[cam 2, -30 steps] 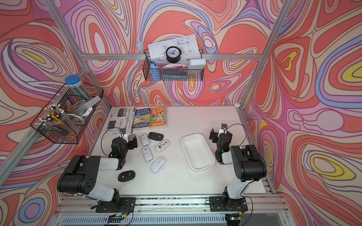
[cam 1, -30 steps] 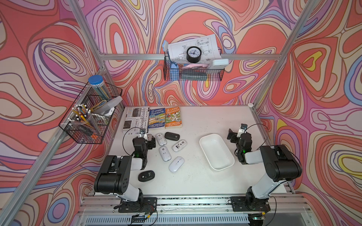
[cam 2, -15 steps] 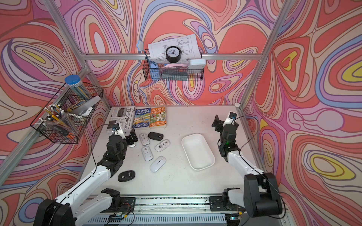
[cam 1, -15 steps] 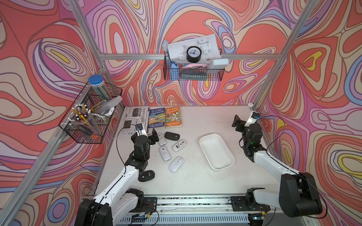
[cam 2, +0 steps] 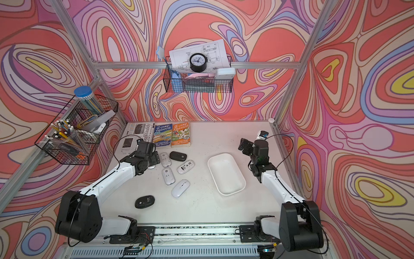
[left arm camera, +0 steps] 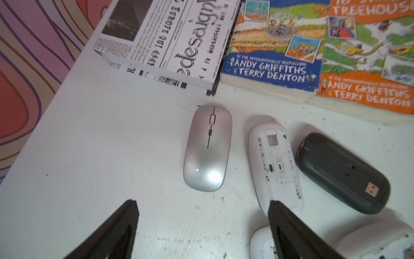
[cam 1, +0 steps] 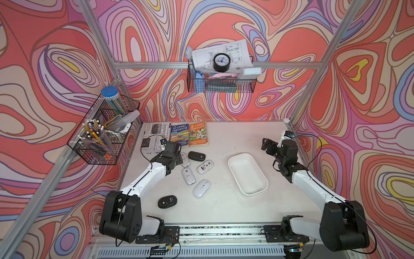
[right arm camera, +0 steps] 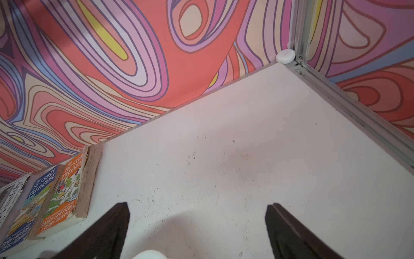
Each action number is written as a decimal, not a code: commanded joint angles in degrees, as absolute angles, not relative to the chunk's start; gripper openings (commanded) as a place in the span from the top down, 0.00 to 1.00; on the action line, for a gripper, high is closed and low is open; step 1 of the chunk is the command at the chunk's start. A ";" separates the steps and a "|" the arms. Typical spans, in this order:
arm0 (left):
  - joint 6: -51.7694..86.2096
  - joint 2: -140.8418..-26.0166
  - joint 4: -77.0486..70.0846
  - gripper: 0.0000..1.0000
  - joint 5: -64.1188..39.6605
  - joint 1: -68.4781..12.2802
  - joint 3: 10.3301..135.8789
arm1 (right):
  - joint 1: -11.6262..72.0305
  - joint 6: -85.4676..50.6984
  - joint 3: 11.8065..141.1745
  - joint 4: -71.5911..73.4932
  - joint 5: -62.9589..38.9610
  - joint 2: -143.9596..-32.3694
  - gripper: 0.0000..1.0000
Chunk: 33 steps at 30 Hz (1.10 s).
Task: Put the mouse in the storage box
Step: Pick up the mouse from the center of the board.
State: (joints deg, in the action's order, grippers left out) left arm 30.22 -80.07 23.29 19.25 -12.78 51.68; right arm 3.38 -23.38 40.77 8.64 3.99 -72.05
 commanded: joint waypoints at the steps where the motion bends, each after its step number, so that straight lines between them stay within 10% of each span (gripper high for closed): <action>1: 29.23 -82.42 26.90 0.06 13.29 -9.68 53.96 | 3.72 -24.01 40.19 7.81 2.13 -71.56 0.04; 33: 25.41 -107.06 32.07 0.25 2.58 -1.36 70.77 | 3.74 -24.17 39.47 9.84 0.69 -74.75 0.05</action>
